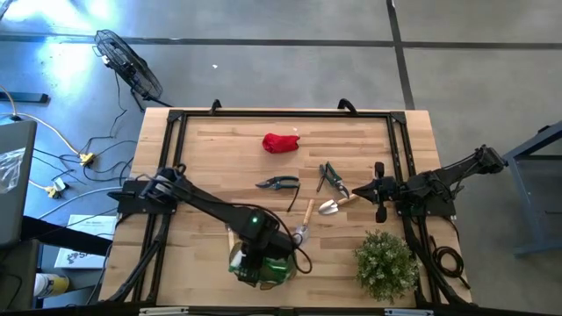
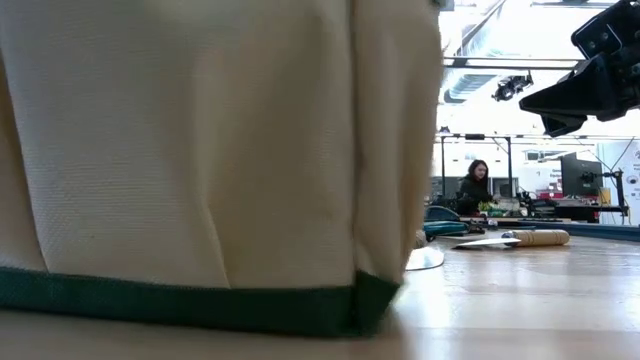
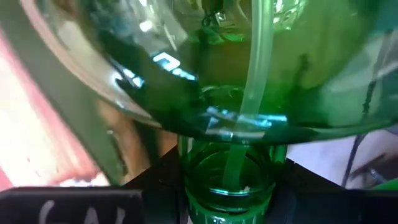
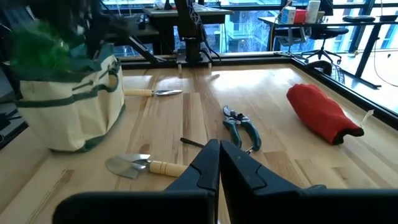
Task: Pick & Place Garden tools in Gardening bag
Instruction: Put the green spray bottle into the green gardening bag
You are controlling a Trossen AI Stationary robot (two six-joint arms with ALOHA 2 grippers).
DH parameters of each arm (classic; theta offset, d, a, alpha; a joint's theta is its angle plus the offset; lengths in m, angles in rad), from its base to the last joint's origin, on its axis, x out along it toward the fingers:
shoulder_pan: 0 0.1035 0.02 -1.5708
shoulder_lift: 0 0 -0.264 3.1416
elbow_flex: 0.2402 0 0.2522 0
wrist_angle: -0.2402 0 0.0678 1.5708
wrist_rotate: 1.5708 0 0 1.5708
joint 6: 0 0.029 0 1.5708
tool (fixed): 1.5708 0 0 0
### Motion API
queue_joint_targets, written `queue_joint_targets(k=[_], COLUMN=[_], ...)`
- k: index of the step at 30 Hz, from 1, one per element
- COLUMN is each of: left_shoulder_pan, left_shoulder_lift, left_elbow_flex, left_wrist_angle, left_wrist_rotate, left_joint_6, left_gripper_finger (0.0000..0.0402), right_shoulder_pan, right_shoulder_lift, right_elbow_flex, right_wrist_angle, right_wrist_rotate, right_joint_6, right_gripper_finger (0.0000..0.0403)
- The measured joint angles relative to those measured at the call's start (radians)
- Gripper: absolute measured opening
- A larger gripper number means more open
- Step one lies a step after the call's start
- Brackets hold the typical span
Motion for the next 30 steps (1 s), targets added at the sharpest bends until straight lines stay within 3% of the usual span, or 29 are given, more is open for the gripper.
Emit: queue_joint_targets(k=[6, 18, 21, 25, 30], left_shoulder_pan=[0.013, 0.050, 0.056, 0.053, 0.055], left_shoulder_lift=[0.000, 0.001, 0.001, 0.001, 0.001], left_elbow_flex=[-0.092, -0.094, -0.094, -0.093, -0.093], left_wrist_angle=[0.091, 0.188, 0.188, 0.187, 0.192], left_wrist_rotate=[0.066, 0.160, 0.132, 0.021, -0.008], left_joint_6=[0.025, 0.100, 0.097, 0.065, 0.024], left_gripper_finger=[0.0118, 0.0118, 0.0118, 0.0179, 0.0247], right_shoulder_pan=[0.000, 0.001, 0.001, 0.001, 0.001], right_shoulder_lift=[0.007, 0.006, 0.006, 0.006, 0.006], right_elbow_flex=[0.000, -0.001, -0.001, -0.001, -0.001], right_wrist_angle=[0.000, 0.008, 0.010, 0.011, 0.012], right_wrist_rotate=[0.000, 0.003, 0.003, 0.003, 0.003], right_joint_6=[0.000, -0.002, -0.003, -0.003, -0.007], right_gripper_finger=[0.0003, 0.0003, 0.0003, 0.0003, 0.0003])
